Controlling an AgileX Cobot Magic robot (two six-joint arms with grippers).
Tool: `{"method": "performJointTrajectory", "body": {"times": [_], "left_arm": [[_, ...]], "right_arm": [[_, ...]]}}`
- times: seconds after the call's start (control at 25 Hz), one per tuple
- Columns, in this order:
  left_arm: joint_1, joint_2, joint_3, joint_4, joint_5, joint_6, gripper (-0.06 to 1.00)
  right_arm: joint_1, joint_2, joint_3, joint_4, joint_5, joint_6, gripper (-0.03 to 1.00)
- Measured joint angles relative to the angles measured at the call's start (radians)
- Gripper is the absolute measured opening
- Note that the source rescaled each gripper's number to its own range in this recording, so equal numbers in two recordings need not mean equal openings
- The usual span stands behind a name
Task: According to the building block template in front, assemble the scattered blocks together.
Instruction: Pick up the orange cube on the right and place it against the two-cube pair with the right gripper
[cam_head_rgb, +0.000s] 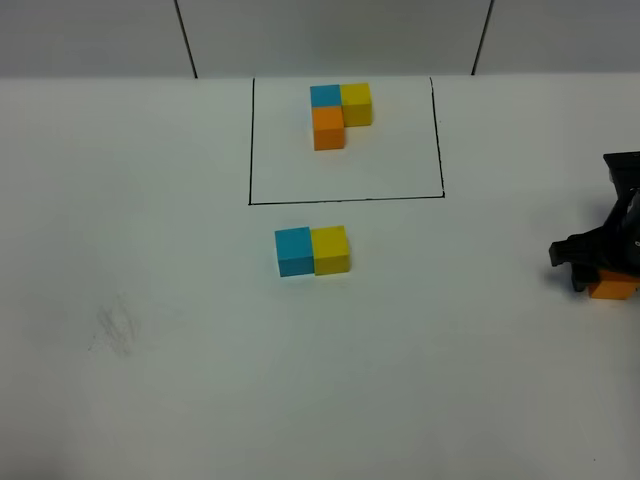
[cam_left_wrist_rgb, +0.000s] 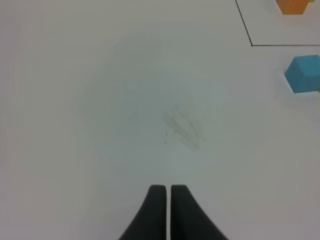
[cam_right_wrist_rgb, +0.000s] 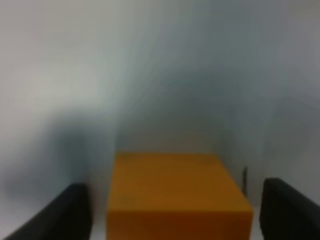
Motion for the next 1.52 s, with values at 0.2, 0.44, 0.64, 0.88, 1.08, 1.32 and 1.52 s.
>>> {"method": "performJointTrajectory", "body": {"times": [0.2,0.44,0.64,0.88,1.08,1.32,1.52], "left_arm": [[0.0,0.0,0.0,0.0,0.001,0.0,0.0],[0.0,0.0,0.0,0.0,0.001,0.0,0.0],[0.0,0.0,0.0,0.0,0.001,0.0,0.0],[0.0,0.0,0.0,0.0,0.001,0.0,0.0],[0.0,0.0,0.0,0.0,0.001,0.0,0.0],[0.0,0.0,0.0,0.0,0.001,0.0,0.0],[0.0,0.0,0.0,0.0,0.001,0.0,0.0]], "right_arm": [[0.0,0.002,0.0,-0.002,0.001,0.003,0.57],[0.0,0.001,0.0,-0.004,0.001,-0.03,0.54],[0.0,-0.027,0.0,0.0,0.026,-0.043,0.54],[0.038,-0.194,-0.025,0.018,0.112,-0.068,0.54],[0.126,-0.324,-0.061,0.024,0.229,-0.084,0.54],[0.287,-0.428,-0.076,0.059,0.32,-0.1,0.54],[0.41,-0.46,-0.076,0.158,0.334,-0.1,0.54]]}}
